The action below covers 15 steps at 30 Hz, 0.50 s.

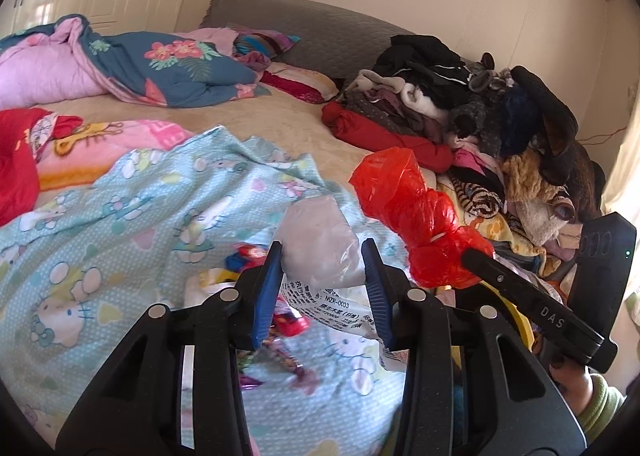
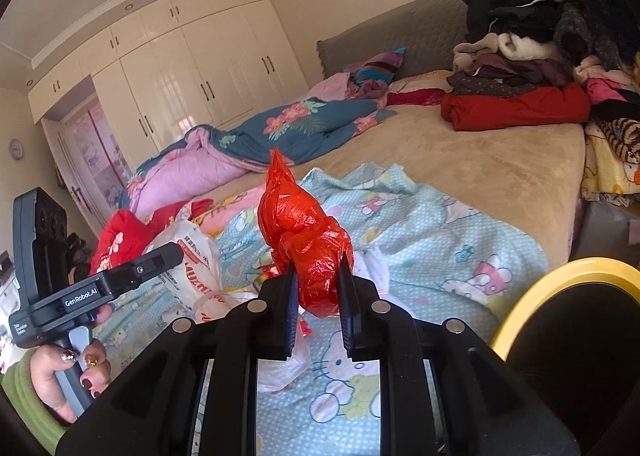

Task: Collect trash
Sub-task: 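Grasp the white paper bag with the left tool while right lifts red bag, then carry both bags over the yellow bin and open both tools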

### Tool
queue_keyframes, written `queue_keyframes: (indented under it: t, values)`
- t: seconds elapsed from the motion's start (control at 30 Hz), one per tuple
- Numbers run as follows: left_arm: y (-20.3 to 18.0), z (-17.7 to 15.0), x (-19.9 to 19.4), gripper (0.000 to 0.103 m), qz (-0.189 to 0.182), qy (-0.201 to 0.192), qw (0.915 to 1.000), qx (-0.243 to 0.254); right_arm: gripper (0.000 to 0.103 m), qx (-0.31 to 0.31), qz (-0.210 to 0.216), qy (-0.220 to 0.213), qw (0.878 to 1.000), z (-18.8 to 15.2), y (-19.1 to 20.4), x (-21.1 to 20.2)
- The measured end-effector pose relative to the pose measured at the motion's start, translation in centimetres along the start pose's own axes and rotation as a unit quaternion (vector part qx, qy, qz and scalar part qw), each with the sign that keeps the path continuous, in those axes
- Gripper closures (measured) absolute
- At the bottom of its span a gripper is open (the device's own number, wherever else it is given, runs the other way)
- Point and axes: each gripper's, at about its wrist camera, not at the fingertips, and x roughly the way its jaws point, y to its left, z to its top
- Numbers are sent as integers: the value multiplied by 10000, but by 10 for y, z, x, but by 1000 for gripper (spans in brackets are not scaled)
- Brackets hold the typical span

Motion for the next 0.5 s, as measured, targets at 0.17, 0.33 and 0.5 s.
queue_keyframes:
  t: [0.17,0.33,0.5]
  values:
    - [-31,1,7,71,-94,-47,9998,167,86,96,-137,-194,9997,3,-19,-26]
    - [-63,-1,15,71,-238,-45,9991,341,86,283,-318,-356,9985,4,-43,-55]
    - [-93,-8,24,71,-389,21,9979,516,86,421,-514,-447,9968,1,-63,-80]
